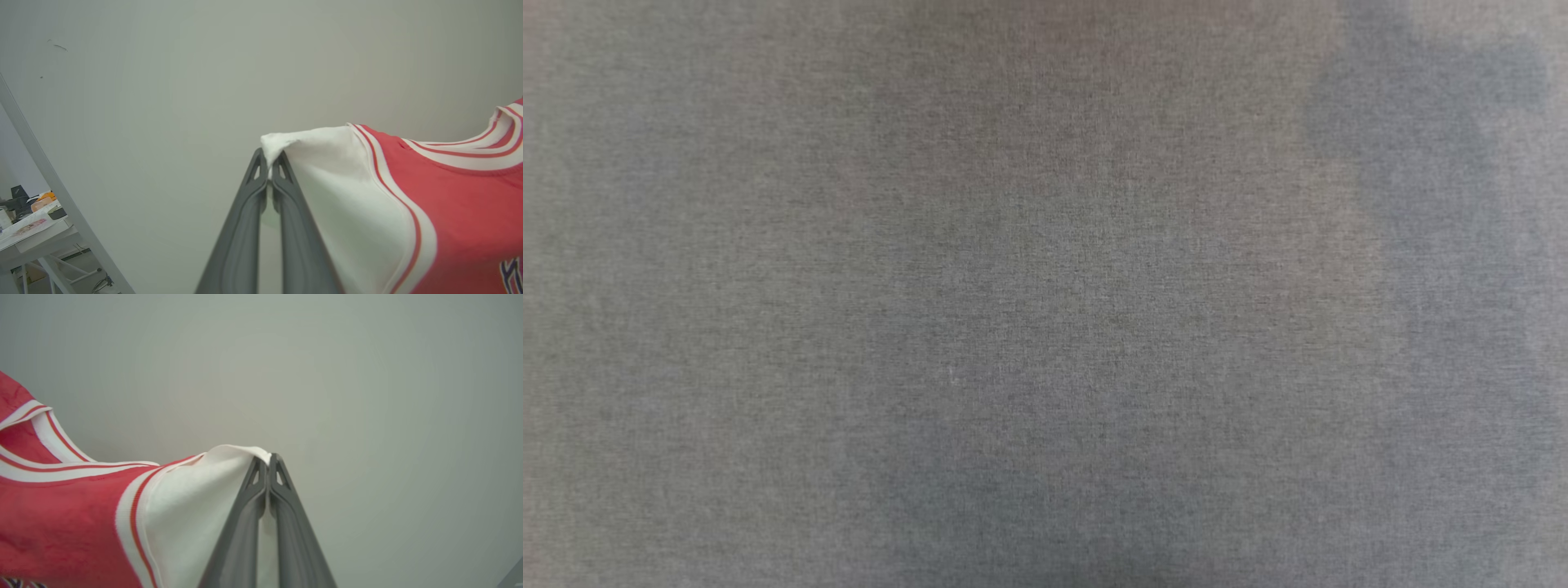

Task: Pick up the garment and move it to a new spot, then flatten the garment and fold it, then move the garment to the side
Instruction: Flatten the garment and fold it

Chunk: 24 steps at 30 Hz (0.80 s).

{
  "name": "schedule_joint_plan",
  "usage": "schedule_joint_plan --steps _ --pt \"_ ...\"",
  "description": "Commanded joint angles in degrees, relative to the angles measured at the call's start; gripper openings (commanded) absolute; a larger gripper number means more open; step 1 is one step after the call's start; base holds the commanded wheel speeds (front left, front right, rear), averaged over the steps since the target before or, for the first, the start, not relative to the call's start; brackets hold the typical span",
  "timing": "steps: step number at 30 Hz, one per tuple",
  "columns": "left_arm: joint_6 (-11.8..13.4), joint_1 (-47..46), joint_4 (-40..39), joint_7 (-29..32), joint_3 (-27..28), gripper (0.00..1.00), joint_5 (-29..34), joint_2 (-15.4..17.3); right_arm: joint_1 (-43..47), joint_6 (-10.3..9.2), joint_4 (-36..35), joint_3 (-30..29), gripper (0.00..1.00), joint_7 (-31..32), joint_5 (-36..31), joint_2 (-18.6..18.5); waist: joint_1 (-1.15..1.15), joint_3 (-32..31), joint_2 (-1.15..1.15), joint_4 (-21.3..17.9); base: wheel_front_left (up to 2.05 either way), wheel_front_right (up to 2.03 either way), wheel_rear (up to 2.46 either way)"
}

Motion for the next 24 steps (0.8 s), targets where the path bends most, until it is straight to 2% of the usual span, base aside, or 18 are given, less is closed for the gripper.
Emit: schedule_joint_plan --steps 1,6,10,16,24 --pt "-0.3 -1.3 1.3 -1.0 0.2 0.0 0.2 -0.1 -1.9 -0.04 1.7 0.9 0.0 -1.4 -0.3 0.5 -0.01 2.1 0.0 -0.5 0.0 0.0 0.0" --pt "-1.0 -0.9 5.6 -3.8 0.3 0.0 -0.4 -0.3 -4.0 -0.04 6.8 4.3 0.0 -5.0 0.8 1.7 -0.01 3.3 0.0 -0.5 0.0 0.0 0.0" --pt "-1.3 2.1 8.9 -6.4 0.7 0.0 -2.1 -0.9 -2.0 -0.04 10.0 7.6 0.0 -7.6 3.0 2.5 -0.01 3.0 0.0 -0.4 0.0 0.0 0.0" --pt "-1.9 10.9 12.3 -10.0 -0.2 0.0 -4.2 -1.2 6.1 -0.04 12.3 12.4 0.0 -11.4 8.4 3.6 -0.01 0.5 0.0 -0.2 0.0 0.0 0.0" --pt "-1.8 30.0 12.3 -14.2 -0.3 0.0 -7.6 -0.7 21.9 -0.04 11.1 19.9 0.0 -15.2 16.4 3.5 -0.01 -6.1 0.0 0.2 0.0 0.0 0.0"
